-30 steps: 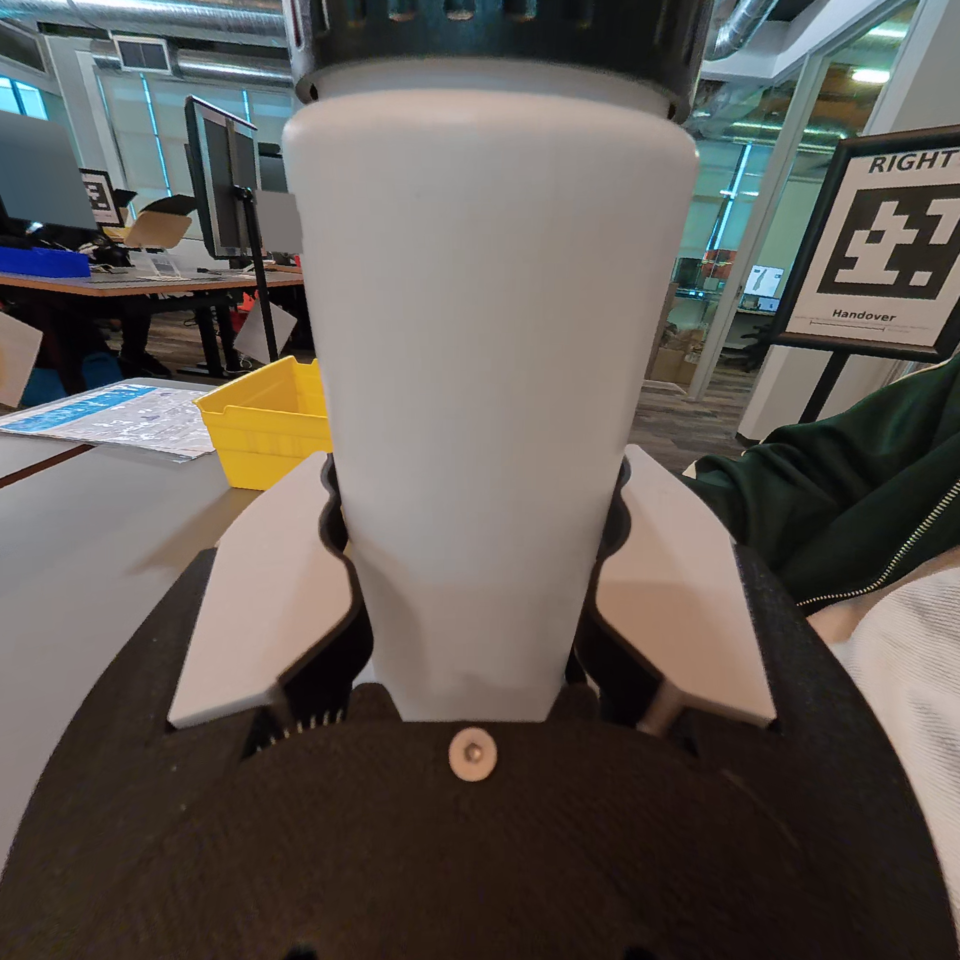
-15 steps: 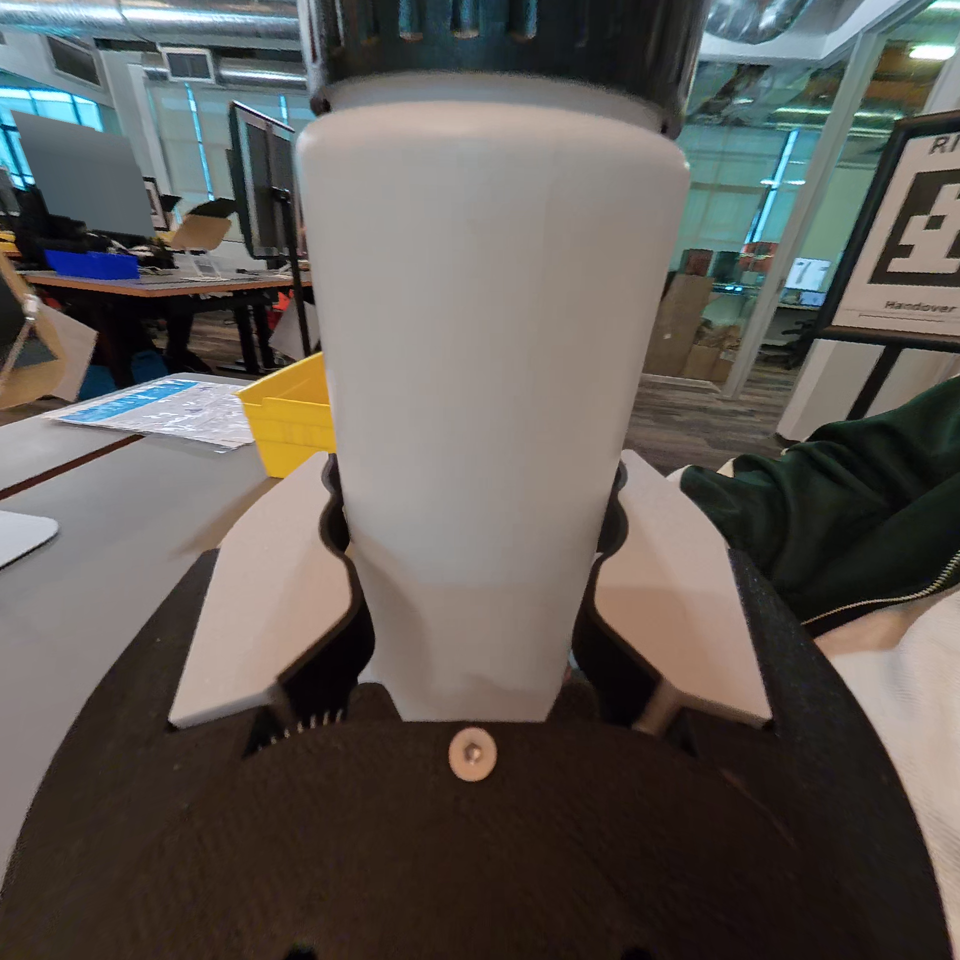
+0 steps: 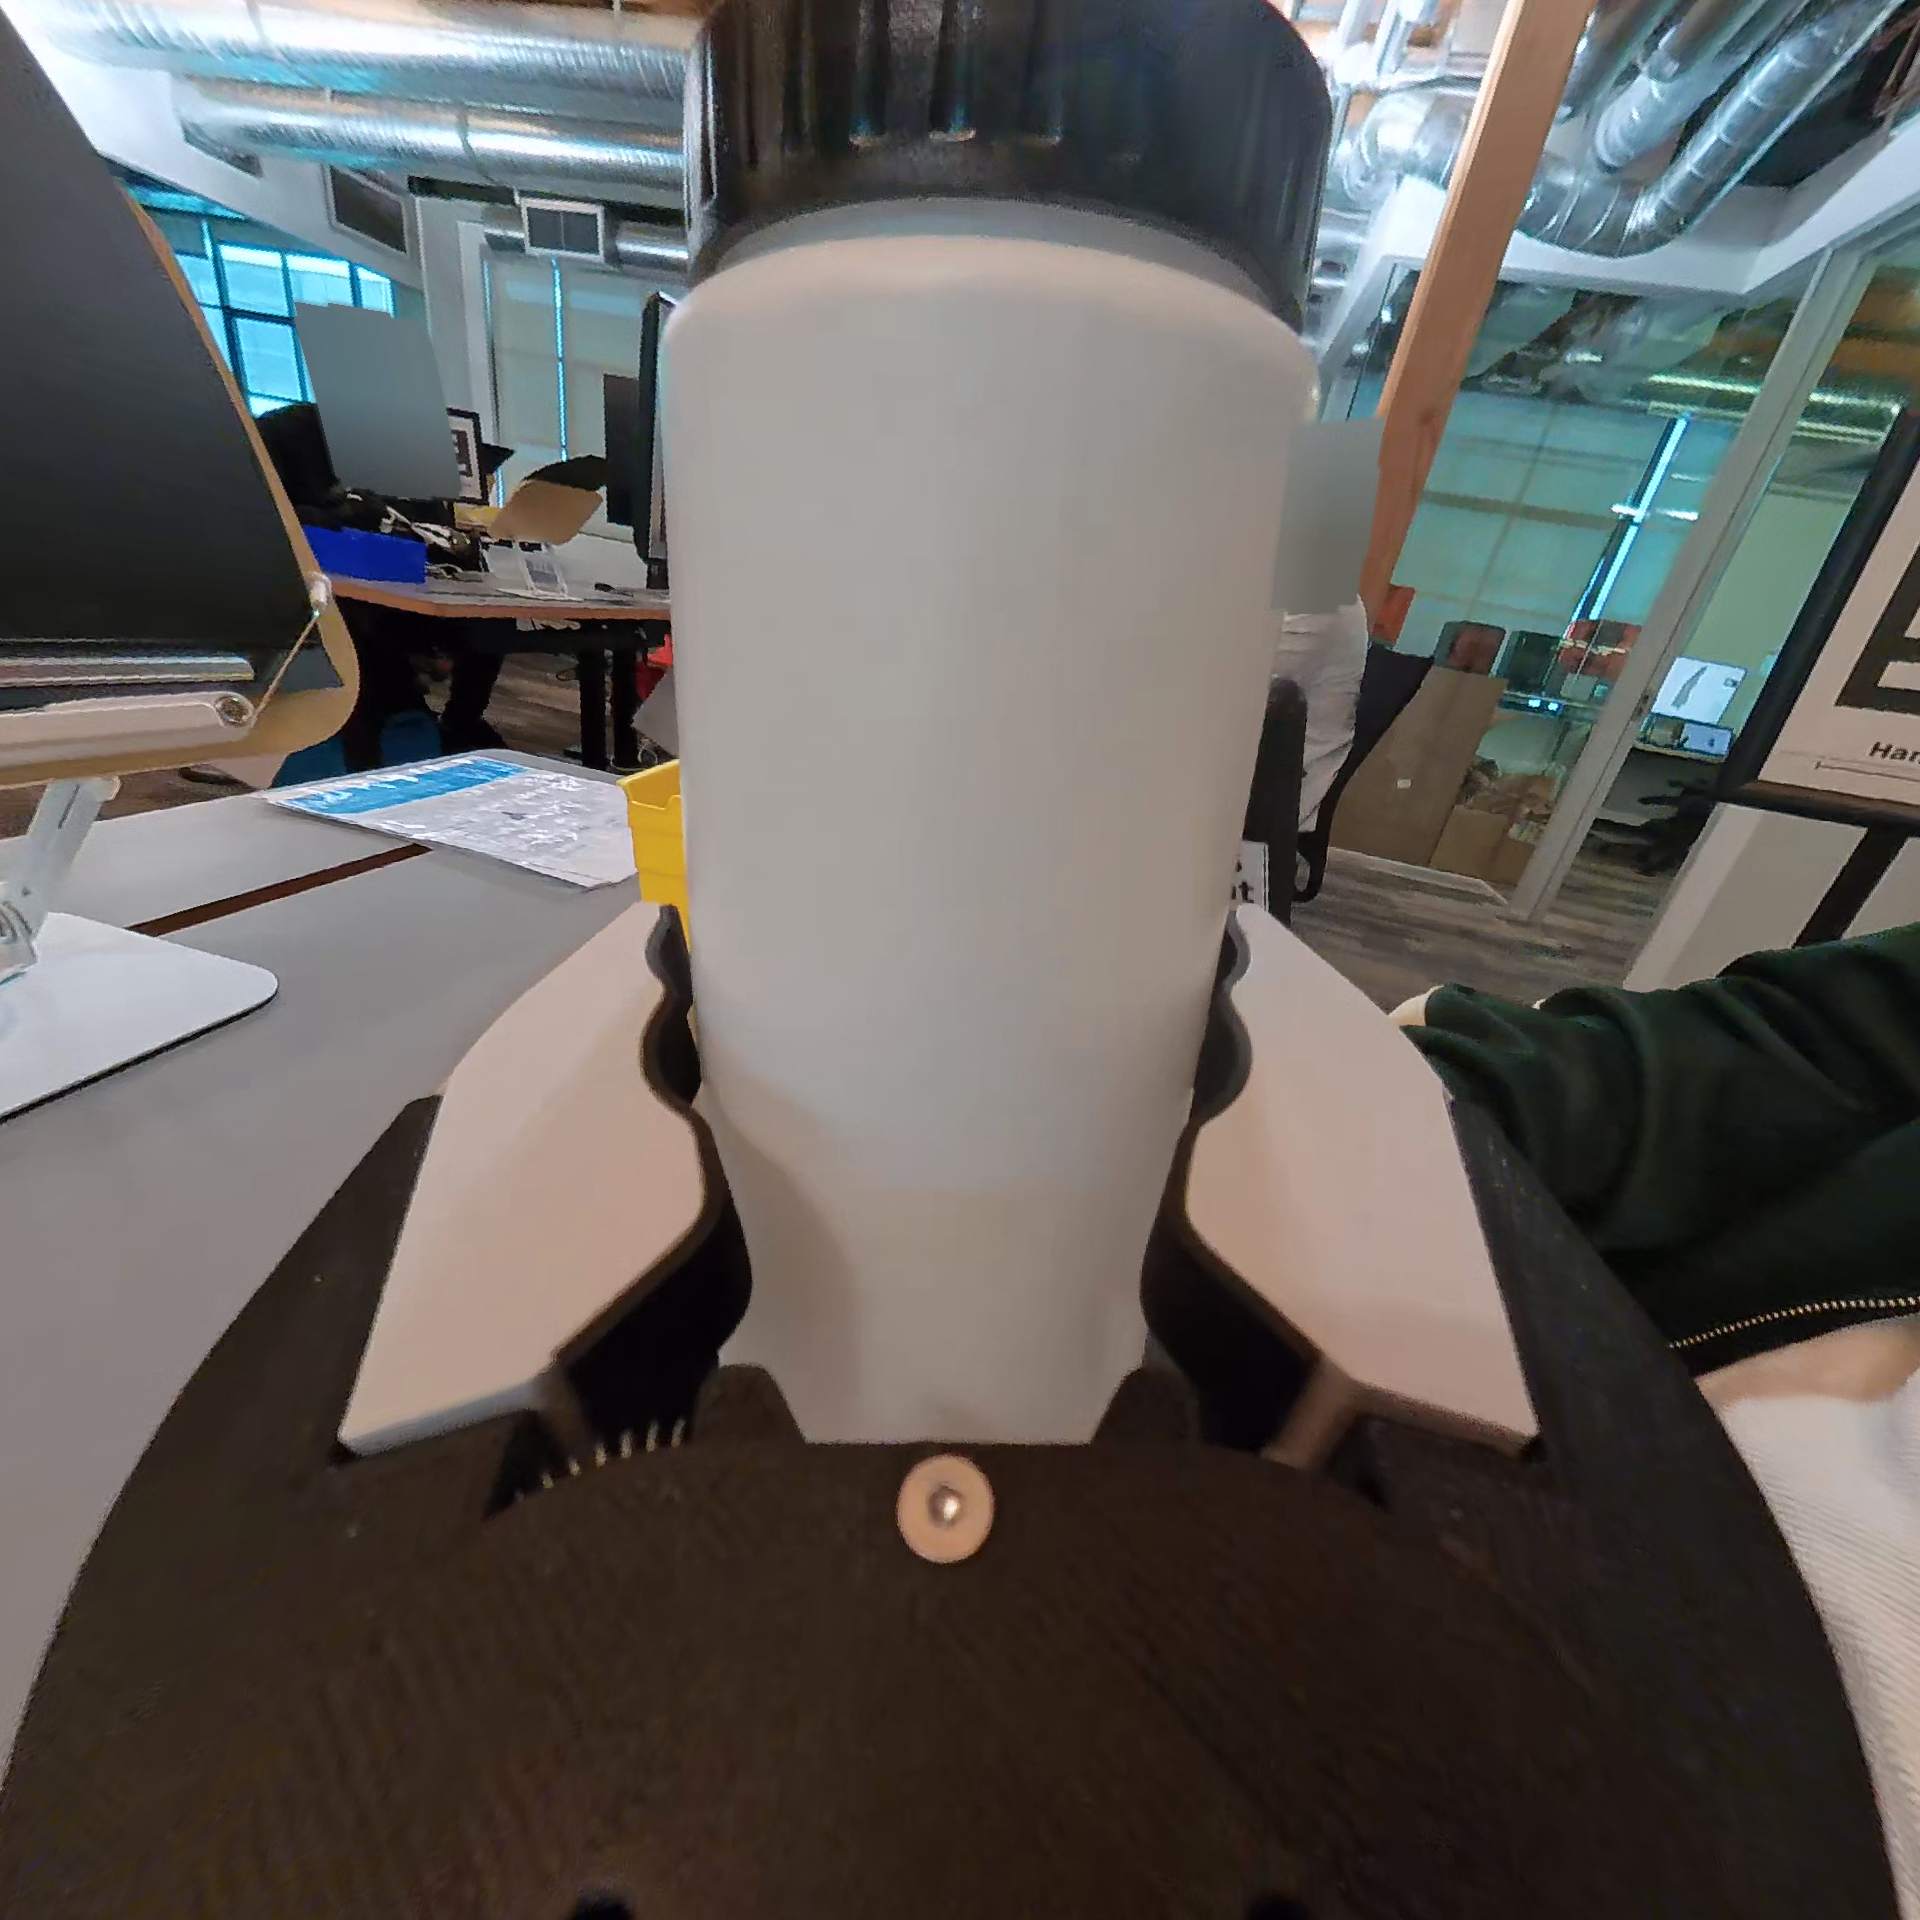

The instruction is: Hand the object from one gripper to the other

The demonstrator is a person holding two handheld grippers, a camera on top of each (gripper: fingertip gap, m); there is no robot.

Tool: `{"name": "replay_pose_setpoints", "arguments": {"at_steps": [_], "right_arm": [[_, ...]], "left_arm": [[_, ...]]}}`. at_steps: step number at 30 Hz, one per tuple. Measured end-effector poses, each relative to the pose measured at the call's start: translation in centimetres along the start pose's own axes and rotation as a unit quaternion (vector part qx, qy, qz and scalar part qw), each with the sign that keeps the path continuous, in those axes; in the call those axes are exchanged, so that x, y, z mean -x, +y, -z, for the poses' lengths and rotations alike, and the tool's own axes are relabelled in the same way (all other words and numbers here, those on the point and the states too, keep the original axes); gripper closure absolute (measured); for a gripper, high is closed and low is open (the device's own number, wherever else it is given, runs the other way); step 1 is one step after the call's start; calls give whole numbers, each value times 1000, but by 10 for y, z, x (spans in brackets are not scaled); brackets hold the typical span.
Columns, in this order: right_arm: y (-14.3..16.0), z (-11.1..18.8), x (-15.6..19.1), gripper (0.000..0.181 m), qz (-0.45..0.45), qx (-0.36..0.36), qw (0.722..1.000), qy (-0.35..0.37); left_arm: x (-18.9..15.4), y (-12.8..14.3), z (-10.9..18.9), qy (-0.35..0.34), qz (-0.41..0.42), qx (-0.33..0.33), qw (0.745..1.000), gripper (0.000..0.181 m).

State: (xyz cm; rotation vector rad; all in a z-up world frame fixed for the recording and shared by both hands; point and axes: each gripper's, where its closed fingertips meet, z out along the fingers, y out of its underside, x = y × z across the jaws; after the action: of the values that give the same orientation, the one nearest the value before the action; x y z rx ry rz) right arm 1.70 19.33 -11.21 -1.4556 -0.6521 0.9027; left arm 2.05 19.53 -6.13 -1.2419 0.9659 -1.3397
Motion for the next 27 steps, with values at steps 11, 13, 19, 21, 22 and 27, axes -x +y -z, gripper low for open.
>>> {"name": "replay_pose_setpoints", "arguments": {"at_steps": [11,13,19,21,22,27], "right_arm": [[-104,30,27,98,36,-64,997,-35],[-111,29,36,96,45,-59,996,-42],[-123,31,51,102,58,-64,995,-58],[-121,30,51,103,63,-57,995,-59],[-120,30,51,104,65,-54,995,-58],[-118,31,54,110,69,-52,994,-64]], "left_arm": [[-20,16,-16,31,5,-6,999,85],[-31,19,-21,47,6,-1,999,85],[-57,30,-33,89,0,18,996,85],[-63,31,-35,96,-5,21,995,85],[-65,32,-35,99,-8,22,995,85],[-69,35,-36,109,-7,25,994,85]]}}
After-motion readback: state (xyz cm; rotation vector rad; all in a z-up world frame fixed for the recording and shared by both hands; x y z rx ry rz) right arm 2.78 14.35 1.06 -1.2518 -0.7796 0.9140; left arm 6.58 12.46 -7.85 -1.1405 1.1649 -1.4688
